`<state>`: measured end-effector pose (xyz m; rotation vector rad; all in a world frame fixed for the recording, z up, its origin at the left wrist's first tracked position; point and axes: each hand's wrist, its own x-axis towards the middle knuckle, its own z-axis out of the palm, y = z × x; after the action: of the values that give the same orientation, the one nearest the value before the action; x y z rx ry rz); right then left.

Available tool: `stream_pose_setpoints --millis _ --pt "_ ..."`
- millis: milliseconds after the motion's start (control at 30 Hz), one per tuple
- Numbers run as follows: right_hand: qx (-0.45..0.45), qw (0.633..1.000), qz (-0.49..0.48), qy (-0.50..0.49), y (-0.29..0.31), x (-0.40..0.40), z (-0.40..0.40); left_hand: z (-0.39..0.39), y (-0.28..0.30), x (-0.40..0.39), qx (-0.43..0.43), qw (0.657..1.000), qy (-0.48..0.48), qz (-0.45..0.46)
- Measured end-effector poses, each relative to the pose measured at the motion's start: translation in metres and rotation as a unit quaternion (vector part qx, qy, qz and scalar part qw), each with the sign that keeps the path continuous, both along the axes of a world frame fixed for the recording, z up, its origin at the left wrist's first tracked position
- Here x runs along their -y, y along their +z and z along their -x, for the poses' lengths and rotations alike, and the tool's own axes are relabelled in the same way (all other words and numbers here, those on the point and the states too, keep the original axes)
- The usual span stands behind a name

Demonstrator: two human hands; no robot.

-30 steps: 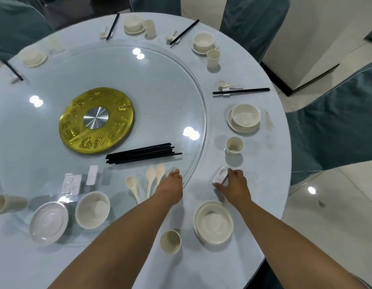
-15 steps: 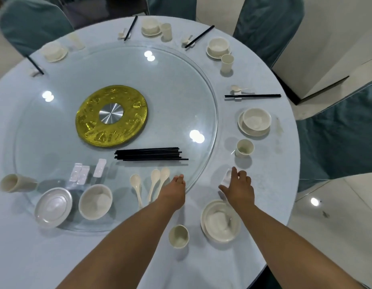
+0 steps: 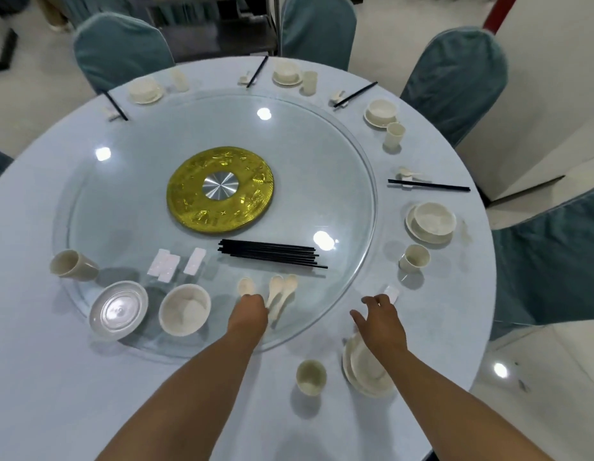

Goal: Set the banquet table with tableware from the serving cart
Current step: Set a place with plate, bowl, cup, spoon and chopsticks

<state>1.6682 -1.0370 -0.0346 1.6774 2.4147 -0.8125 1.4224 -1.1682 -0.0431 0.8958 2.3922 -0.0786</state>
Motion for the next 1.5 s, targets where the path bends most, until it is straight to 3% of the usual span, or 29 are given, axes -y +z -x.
stream_pose_setpoints --millis 300,433,500,633,767,933,1067,1233,1500 --pt "-0.031 0.999 0.027 0.002 0.008 0.023 0.005 -0.002 0.01 0.003 0.073 0.991 0.102 -0.038" --pt "-0.085 0.995 0.059 -0.005 0.018 0.026 0.029 -0.015 0.025 -0.007 0.138 0.984 0.087 -0.078" --pt "-0.136 0.982 0.117 -0.058 0.023 0.027 0.045 -0.026 0.031 -0.016 0.176 0.977 0.066 -0.098" --pt "-0.23 0.922 0.258 -0.174 0.028 0.023 0.062 -0.053 0.039 -0.038 0.233 0.966 -0.007 -0.116" --pt "-0.263 0.898 0.261 -0.237 0.021 0.012 0.047 -0.075 0.042 -0.06 0.252 0.96 -0.045 -0.111" --pt "-0.195 0.925 0.199 -0.257 0.005 -0.012 0.006 -0.084 0.03 -0.08 0.147 0.978 -0.121 -0.084" --pt "-0.154 0.932 0.174 -0.277 -0.009 -0.036 -0.034 -0.085 0.008 -0.09 0.106 0.969 -0.22 -0.028" --pt "-0.05 0.95 0.137 -0.276 -0.022 -0.064 -0.064 -0.09 -0.014 -0.093 0.046 0.966 -0.255 0.009" --pt "-0.038 0.956 0.148 -0.25 -0.041 -0.091 -0.068 -0.089 -0.018 -0.099 0.016 0.961 -0.268 0.062"
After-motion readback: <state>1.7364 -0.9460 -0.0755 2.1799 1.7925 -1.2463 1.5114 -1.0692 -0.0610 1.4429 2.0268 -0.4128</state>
